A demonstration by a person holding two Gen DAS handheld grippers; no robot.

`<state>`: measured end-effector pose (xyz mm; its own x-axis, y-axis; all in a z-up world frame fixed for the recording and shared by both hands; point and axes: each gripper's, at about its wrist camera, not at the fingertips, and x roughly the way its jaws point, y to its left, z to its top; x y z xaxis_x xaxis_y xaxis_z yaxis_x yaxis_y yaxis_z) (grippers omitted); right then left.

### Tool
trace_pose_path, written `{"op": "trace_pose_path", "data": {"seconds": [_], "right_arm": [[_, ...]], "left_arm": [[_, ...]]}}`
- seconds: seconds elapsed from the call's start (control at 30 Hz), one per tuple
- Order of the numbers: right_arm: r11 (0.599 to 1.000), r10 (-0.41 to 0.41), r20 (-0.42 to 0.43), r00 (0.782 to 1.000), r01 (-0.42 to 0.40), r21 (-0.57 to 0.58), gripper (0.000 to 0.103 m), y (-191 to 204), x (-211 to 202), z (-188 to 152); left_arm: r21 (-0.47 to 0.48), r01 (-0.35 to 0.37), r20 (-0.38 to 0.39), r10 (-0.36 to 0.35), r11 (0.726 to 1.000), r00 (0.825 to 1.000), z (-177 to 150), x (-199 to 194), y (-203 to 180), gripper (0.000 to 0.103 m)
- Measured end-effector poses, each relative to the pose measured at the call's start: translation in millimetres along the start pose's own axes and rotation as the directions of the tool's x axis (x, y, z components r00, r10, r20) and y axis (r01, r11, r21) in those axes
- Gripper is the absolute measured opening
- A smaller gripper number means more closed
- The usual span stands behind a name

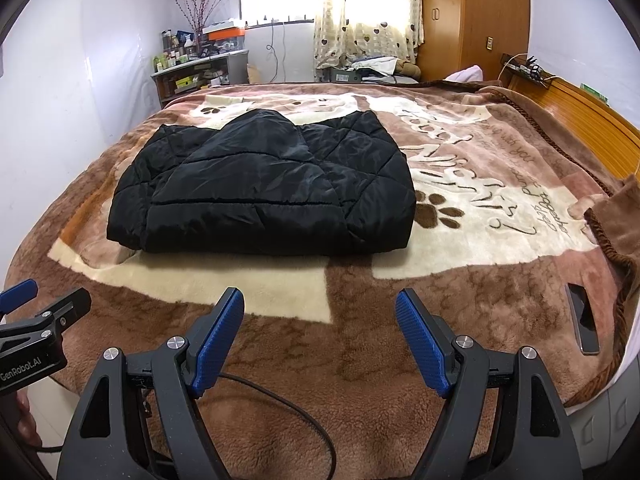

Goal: Fold large clothes

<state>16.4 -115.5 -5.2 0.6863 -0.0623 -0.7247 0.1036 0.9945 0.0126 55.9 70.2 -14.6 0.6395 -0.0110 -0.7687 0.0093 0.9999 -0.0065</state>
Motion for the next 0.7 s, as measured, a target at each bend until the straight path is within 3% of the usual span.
{"op": "trace_pose_path", "data": {"seconds": [0.7], "right_arm": [[1.000, -0.003, 0.009, 1.000, 0.003, 0.005, 0.078, 0.7, -2.2, 1.4]], "left_arm": [[0.004, -0.005, 0.001, 0.005, 1.000, 1.000, 1.1, 0.6, -4.8, 0.101]]}}
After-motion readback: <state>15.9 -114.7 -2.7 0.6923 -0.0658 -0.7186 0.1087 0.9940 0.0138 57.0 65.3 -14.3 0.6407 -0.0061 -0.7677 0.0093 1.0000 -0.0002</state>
